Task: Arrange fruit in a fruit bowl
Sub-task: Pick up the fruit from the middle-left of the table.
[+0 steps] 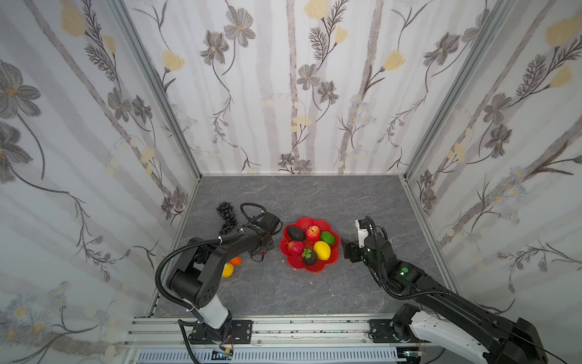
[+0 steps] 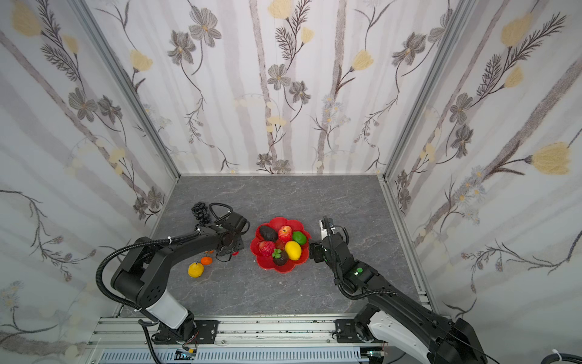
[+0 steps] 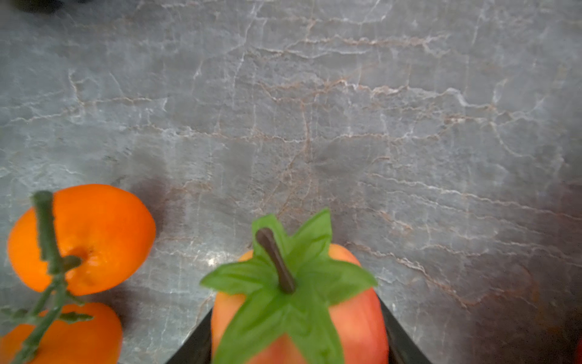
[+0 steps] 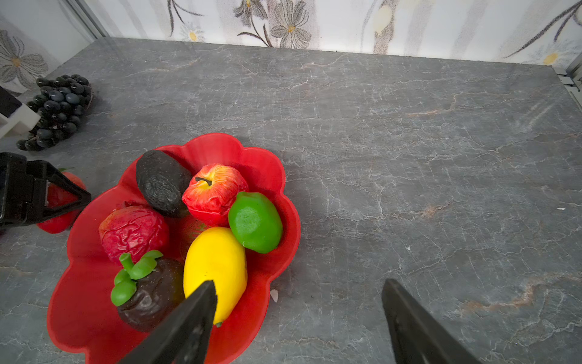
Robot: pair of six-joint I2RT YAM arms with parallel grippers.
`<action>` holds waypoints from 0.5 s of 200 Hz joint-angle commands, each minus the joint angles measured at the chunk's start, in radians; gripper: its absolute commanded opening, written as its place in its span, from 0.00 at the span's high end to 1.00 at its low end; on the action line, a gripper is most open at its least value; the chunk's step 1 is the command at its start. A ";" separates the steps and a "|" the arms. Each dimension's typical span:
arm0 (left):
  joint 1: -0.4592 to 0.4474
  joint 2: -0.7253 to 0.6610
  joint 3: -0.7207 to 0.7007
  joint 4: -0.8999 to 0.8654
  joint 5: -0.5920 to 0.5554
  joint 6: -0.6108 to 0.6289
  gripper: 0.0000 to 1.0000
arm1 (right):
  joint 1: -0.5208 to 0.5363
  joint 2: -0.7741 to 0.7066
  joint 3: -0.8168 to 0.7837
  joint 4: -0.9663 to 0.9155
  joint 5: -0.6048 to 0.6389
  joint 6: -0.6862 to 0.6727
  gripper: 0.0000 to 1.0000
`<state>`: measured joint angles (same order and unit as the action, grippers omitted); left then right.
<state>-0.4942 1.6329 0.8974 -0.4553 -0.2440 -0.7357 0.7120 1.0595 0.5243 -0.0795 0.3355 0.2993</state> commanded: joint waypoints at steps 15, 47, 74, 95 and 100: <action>-0.004 -0.076 -0.043 0.050 -0.029 0.046 0.46 | 0.000 0.009 0.002 0.051 0.010 0.011 0.17; -0.026 -0.194 -0.098 0.116 -0.027 0.105 0.47 | 0.000 0.008 0.003 0.055 0.013 0.008 0.17; -0.071 -0.312 -0.132 0.179 -0.031 0.203 0.48 | 0.000 0.009 0.002 0.060 0.010 0.006 0.17; -0.116 -0.395 -0.150 0.236 -0.009 0.304 0.48 | 0.000 -0.005 0.005 0.051 -0.008 0.012 0.17; -0.129 -0.416 -0.156 0.259 0.002 0.328 0.48 | 0.000 -0.015 0.007 0.045 -0.016 0.017 0.17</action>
<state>-0.5884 1.2861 0.7582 -0.3080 -0.2508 -0.5449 0.7120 1.0637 0.5243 -0.0784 0.3359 0.3054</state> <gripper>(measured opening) 0.541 0.829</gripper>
